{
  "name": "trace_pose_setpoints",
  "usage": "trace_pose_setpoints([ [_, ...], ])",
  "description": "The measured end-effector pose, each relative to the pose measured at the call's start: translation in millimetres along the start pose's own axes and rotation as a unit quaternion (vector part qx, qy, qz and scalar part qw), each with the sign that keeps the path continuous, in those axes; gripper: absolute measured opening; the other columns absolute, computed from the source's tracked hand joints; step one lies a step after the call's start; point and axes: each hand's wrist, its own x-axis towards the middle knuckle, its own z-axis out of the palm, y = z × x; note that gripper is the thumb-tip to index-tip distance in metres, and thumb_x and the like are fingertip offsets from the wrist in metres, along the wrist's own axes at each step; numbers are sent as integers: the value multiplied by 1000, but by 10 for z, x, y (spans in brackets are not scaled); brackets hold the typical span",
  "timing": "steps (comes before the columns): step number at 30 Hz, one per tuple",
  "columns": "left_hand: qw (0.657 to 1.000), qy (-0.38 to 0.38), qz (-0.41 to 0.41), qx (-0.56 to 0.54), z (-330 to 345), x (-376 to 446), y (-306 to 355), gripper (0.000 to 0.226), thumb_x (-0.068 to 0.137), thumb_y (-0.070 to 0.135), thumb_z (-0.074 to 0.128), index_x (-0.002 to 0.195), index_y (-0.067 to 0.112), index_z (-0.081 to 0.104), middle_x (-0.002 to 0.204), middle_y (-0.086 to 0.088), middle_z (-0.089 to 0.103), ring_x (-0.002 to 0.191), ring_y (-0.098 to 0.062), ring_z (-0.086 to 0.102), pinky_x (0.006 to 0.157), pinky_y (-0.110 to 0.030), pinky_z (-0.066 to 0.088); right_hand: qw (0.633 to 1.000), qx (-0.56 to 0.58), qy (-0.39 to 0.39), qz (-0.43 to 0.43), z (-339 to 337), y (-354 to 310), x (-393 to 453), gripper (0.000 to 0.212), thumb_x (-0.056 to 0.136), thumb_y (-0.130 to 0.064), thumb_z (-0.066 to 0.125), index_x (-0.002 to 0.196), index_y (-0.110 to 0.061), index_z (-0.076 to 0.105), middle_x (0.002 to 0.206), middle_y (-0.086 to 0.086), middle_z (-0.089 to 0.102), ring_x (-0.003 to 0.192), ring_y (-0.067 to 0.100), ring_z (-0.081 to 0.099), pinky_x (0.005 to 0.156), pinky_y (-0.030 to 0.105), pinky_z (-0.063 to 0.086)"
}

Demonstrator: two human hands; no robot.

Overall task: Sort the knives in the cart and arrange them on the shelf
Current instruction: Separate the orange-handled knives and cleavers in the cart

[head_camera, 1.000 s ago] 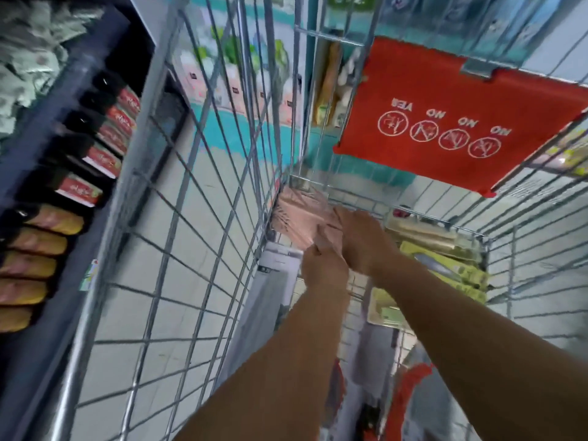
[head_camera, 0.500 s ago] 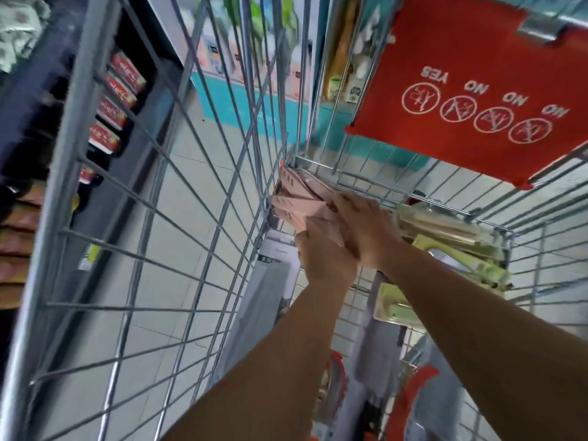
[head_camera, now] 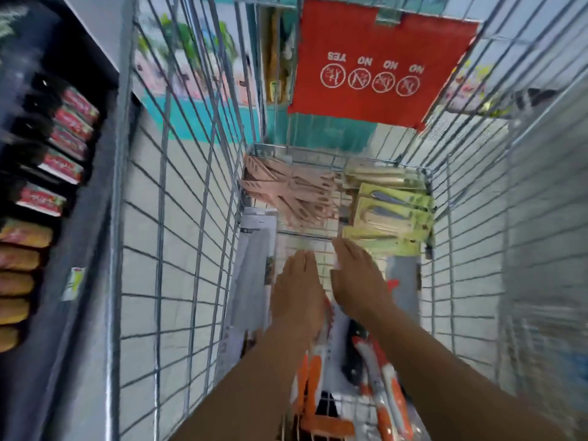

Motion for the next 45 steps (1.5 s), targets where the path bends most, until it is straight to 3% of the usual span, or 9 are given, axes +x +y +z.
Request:
trace_pose_setpoints([
  [4,997,-51,65,-10,220,-425,-36,59,90,12,56,143,13,30,147,-7,32,132,-23,35,106,-32,36,999,-11,26,15,258,105,-508,62,93,-38,21,141,-4,40,145,15,39,135,31,36,109,43,27],
  [9,994,-82,74,-9,412,-808,34,54,92,12,49,142,16,29,143,-8,35,122,-26,42,99,-37,41,995,22,4,93,482,226,-1028,53,87,-22,51,138,-21,36,143,8,34,125,32,40,100,38,33],
  [16,987,-115,112,-8,722,-983,215,38,95,22,48,132,22,39,124,-7,51,115,-26,46,93,-39,46,981,105,-31,160,823,451,-1311,86,83,-8,62,148,-31,12,152,5,23,134,35,32,105,49,37],
  [19,984,-147,82,-59,810,-1032,284,46,94,17,49,136,27,34,122,-7,45,108,-27,52,89,-39,48,959,147,29,242,822,519,-1298,57,92,-22,57,141,-16,30,130,15,47,116,34,49,94,41,44],
  [24,984,-96,14,-150,863,-1083,369,45,87,6,55,125,24,39,113,-3,44,97,-25,55,84,-40,50,960,108,-24,258,810,562,-1284,18,93,-25,56,105,-12,54,106,10,56,93,30,61,73,32,44],
  [28,974,-87,-67,-198,887,-1086,428,25,89,8,52,112,17,47,103,-4,58,89,-23,57,78,-37,49,961,120,-43,247,795,599,-1312,17,94,-30,54,94,-14,57,79,1,56,72,23,54,64,27,39],
  [33,971,-126,-88,-184,873,-1096,487,18,95,16,47,103,9,62,103,-11,65,84,-23,56,67,-28,38,969,69,-92,217,724,599,-1336,15,92,-21,54,100,-12,63,88,5,63,74,21,53,65,26,40],
  [42,929,-71,-52,-358,448,-1130,456,31,96,16,46,126,23,53,107,2,62,96,-20,61,82,-31,51,899,382,-3,215,284,306,-1121,19,91,-26,60,101,-10,65,89,7,68,85,22,66,73,31,52],
  [45,926,-80,-36,-368,373,-1131,350,24,96,11,51,112,28,45,86,10,57,74,-7,57,57,-11,48,877,425,-45,221,338,61,-1037,20,94,-30,54,97,-12,62,81,4,64,74,17,62,64,26,50],
])
